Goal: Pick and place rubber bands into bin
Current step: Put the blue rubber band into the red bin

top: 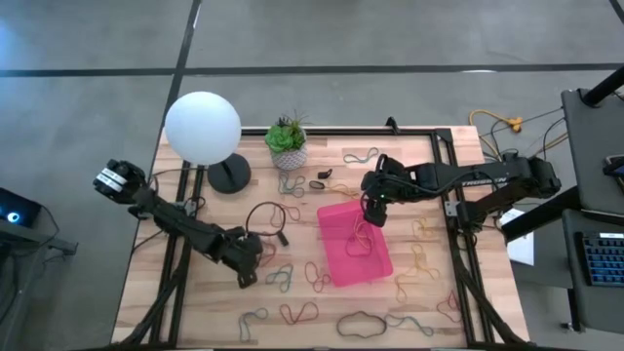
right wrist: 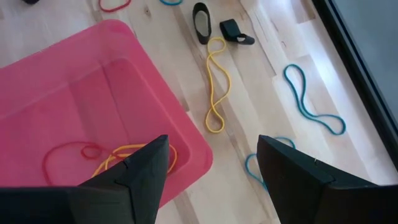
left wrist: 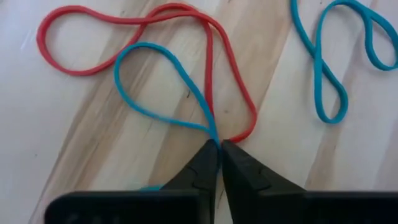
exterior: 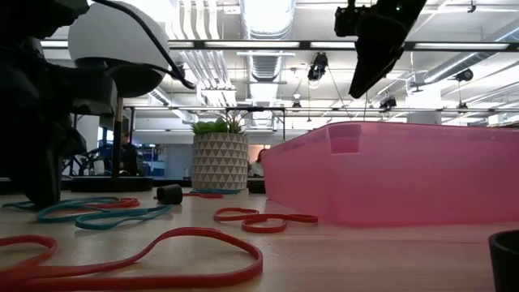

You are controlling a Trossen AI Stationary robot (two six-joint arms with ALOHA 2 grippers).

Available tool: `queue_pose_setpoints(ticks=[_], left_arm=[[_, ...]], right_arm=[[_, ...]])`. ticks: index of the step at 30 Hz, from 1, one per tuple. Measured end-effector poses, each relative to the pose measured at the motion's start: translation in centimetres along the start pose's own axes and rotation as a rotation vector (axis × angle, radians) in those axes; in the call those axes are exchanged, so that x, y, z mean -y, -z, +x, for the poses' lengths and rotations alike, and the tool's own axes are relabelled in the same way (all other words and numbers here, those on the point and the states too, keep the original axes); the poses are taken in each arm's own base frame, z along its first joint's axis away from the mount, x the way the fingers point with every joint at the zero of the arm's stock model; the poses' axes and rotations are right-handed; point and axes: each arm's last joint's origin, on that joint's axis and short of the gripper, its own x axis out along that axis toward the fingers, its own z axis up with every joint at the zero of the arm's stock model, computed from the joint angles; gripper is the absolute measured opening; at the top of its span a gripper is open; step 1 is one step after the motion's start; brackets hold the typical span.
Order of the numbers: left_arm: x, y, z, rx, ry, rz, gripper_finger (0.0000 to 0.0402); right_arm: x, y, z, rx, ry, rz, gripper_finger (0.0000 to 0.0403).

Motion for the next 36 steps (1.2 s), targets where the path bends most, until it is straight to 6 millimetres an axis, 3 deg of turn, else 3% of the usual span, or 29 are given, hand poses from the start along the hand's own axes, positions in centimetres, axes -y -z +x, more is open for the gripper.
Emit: queue_pose_setpoints(ticks=[7,13,20,25,31,36], left_arm=[[1.3,-1.2,-3.1,-0.028,0.111,0.037,0.0],[0.8,-1.7,-7.8,0.009,0.151,0.013,0.0],[1.1,-3.7,-12.4,0.225,0.234,-0.089,0.0],[2.4,-7.5,-15.7,0.451,0.345,-0.061,0.0],[2.8,-13.5,-18.9,0.705,0.31,0.065,0.0],[2.1,-18.1,-17.9,0.757,0.228,0.177,0.0]], right_arm=[[0.0,-0.3,-0.3,0.015,-0.006,0.003,0.0231],[-0.1,-0.8,-0.5,0.052,-0.016,-0.005,0.0231],[-0.2,-1.0,-0.5,0.074,-0.022,-0.003,0.0231],[-0.2,-1.1,-0.5,0.083,-0.025,0.0,0.0231],[0.1,-1.1,-1.5,0.13,-0.035,0.036,0.0231],[1.2,-0.7,-3.9,0.205,-0.039,0.107,0.0231]])
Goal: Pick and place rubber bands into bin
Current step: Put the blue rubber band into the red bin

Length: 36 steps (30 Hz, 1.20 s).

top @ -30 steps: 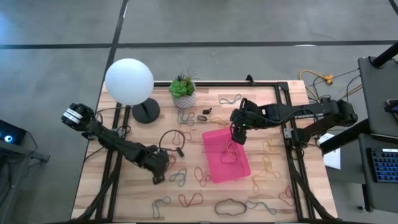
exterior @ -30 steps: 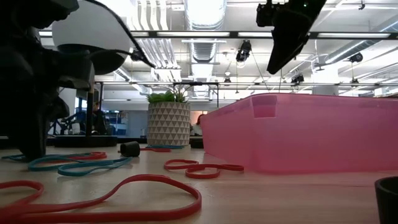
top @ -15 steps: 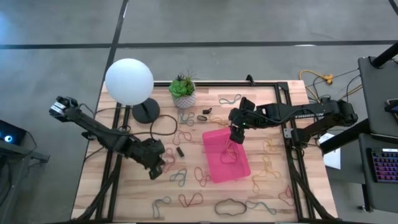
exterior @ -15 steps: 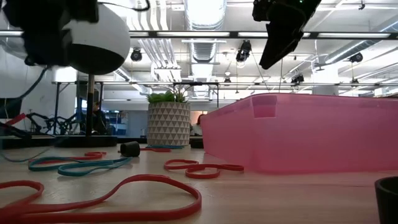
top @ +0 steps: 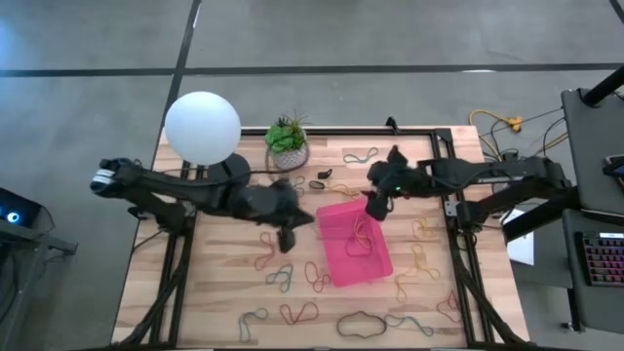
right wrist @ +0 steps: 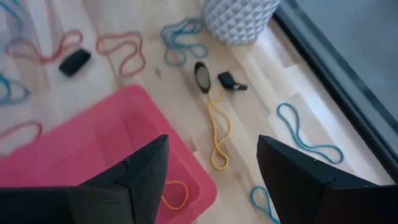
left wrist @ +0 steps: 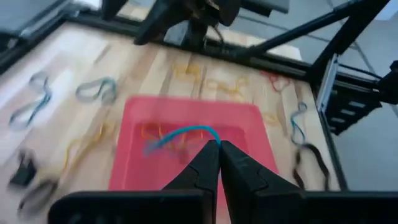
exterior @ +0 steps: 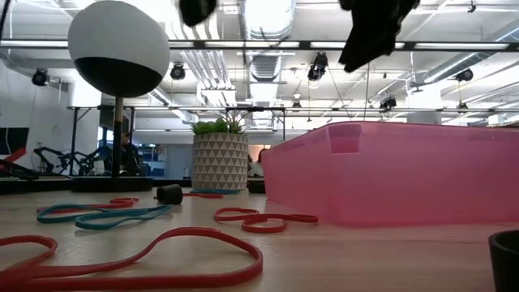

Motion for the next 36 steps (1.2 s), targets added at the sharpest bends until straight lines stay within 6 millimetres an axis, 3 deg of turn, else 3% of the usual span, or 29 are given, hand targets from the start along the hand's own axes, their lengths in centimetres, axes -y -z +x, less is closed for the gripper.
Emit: queue_pose_setpoints(ticks=[5,10,16,21,26,31,36], left_arm=[[-1.9,-1.1,5.4,0.076,0.08,0.043,0.0],[-3.6,-0.3,10.7,0.036,0.143,0.01,0.0],[-3.9,2.1,13.5,-0.131,0.066,-0.017,0.0006],[-4.2,3.5,13.1,-0.274,-0.006,-0.123,0.0062],[-3.6,2.1,11.3,-0.252,0.064,-0.194,0.0139],[-2.0,1.9,6.7,-0.378,0.145,-0.038,0.0173],[0.1,4.9,3.6,-0.573,0.18,0.192,0.0176]], right_arm=[[1.2,0.3,-2.6,0.055,0.0,0.069,0.0231],[2.3,1.1,-4.5,0.053,0.016,0.104,0.0231],[3.0,2.3,-5.2,0.029,0.025,0.156,0.0231],[3.1,3.2,-4.7,0.009,0.034,0.173,0.0231],[3.0,3.9,-3.8,-0.016,0.044,0.146,0.0231],[2.8,4.1,-3.1,-0.005,0.025,0.104,0.0231],[2.5,3.7,-2.7,0.014,0.019,0.039,0.0231]])
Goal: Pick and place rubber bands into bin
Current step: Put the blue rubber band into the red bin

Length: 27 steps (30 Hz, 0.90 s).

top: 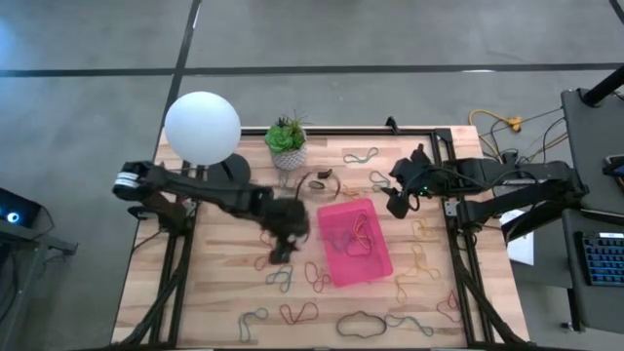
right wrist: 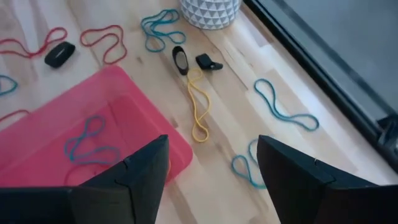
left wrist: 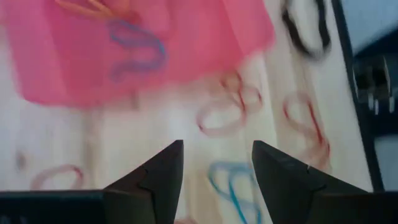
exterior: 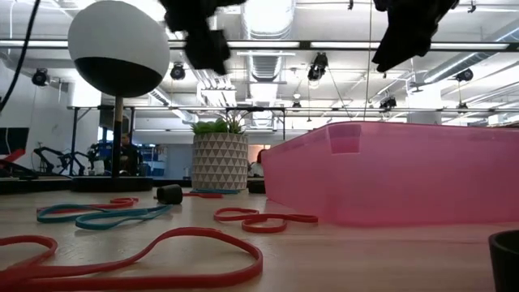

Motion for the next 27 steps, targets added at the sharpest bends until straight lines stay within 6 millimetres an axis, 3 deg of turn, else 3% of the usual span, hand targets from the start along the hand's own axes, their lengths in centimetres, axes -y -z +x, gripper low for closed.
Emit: queue_pose_setpoints(ticks=[4,7,14,19,22,27], left_arm=[[1.7,2.0,1.7,-0.088,0.019,0.084,0.0176],[2.1,3.5,3.4,-0.177,-0.073,0.129,0.0176],[3.3,5.8,3.0,-0.284,-0.152,-0.103,0.0176],[4.7,7.6,3.5,-0.276,-0.186,-0.376,0.0176],[6.6,8.2,4.0,-0.237,-0.155,-0.454,0.0176],[11.6,9.2,4.0,-0.183,-0.008,-0.333,0.0176]], right_arm=[[-0.3,-0.3,0.5,0.009,-0.004,-0.052,0.0231],[-0.6,-0.3,1.1,-0.015,0.004,-0.103,0.0231],[-1.4,0.0,2.7,-0.098,-0.032,-0.151,0.0231],[-1.9,0.0,3.8,-0.132,-0.022,-0.164,0.0231],[-2.1,0.1,4.4,-0.151,-0.018,-0.185,0.0231],[-2.3,0.1,5.0,-0.159,-0.018,-0.218,0.0231]])
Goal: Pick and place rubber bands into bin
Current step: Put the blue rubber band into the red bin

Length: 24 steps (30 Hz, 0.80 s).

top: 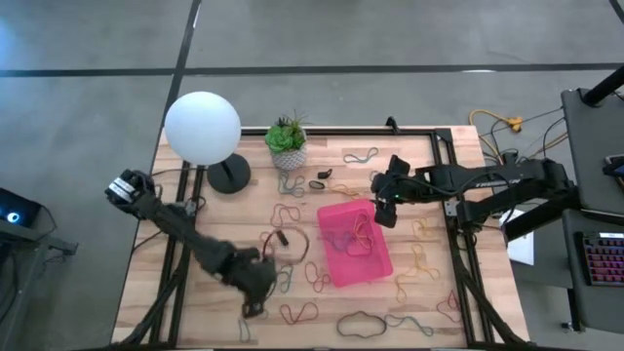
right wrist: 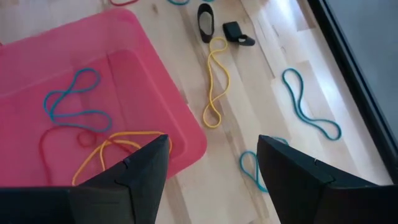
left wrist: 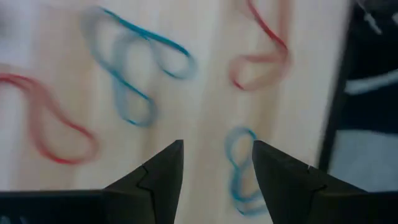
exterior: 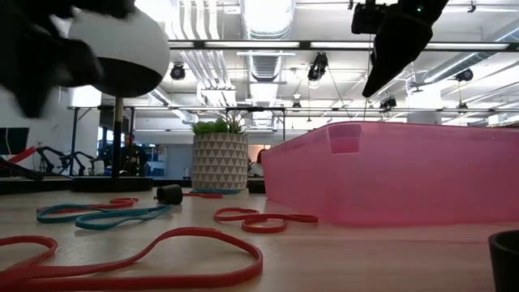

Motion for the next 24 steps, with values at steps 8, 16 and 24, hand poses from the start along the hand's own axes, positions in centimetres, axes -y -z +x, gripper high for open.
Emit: queue_pose_setpoints(ticks=[8,16,24], left_arm=[[3.0,3.6,1.9,-0.056,0.016,-0.124,0.0176],[4.5,5.4,4.8,-0.092,0.001,-0.272,0.0176],[4.3,6.2,6.6,-0.123,-0.083,-0.376,0.0176]], right_arm=[[-0.3,-0.9,0.4,0.071,-0.019,-0.014,0.0231],[-0.5,-1.1,0.6,0.083,-0.022,-0.011,0.0231],[-0.5,-1.1,0.6,0.087,-0.023,-0.009,0.0231]])
